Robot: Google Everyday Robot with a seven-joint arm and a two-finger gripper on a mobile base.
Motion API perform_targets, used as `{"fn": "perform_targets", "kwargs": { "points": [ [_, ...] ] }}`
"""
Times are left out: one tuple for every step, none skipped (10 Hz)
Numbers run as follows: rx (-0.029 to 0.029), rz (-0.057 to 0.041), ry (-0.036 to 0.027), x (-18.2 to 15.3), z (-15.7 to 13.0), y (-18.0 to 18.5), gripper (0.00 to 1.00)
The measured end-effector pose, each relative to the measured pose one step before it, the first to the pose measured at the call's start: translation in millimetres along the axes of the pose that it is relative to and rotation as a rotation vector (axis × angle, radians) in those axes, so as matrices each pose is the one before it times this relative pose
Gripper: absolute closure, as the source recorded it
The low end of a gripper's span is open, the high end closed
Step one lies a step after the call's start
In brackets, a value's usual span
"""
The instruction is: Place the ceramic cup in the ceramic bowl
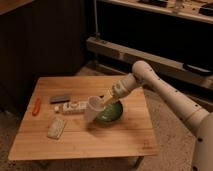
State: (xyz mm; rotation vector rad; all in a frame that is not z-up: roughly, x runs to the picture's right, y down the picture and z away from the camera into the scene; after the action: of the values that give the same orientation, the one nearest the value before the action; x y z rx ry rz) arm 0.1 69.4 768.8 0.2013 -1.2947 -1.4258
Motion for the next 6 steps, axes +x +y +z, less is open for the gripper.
{"fn": "perform_targets", "kwargs": {
  "points": [
    [-0.01633,0.0126,0.02134,3.35,-2.1,-1.17,0.99],
    [-0.02439,0.01713,0.03381,5.42,-8.5,5.69,0.99],
    [-0.01501,0.01185,0.0188,4.85,-5.28,5.76,0.99],
    [-0.0283,0.01847,0.02848,9.29,-10.49,9.83,0.99],
    [-0.01955,0.01206,0.0165,6.89,-4.87,6.13,0.99],
    [-0.01858,0.01401,0.01893,3.65,-6.41,5.71,0.99]
  ]
}}
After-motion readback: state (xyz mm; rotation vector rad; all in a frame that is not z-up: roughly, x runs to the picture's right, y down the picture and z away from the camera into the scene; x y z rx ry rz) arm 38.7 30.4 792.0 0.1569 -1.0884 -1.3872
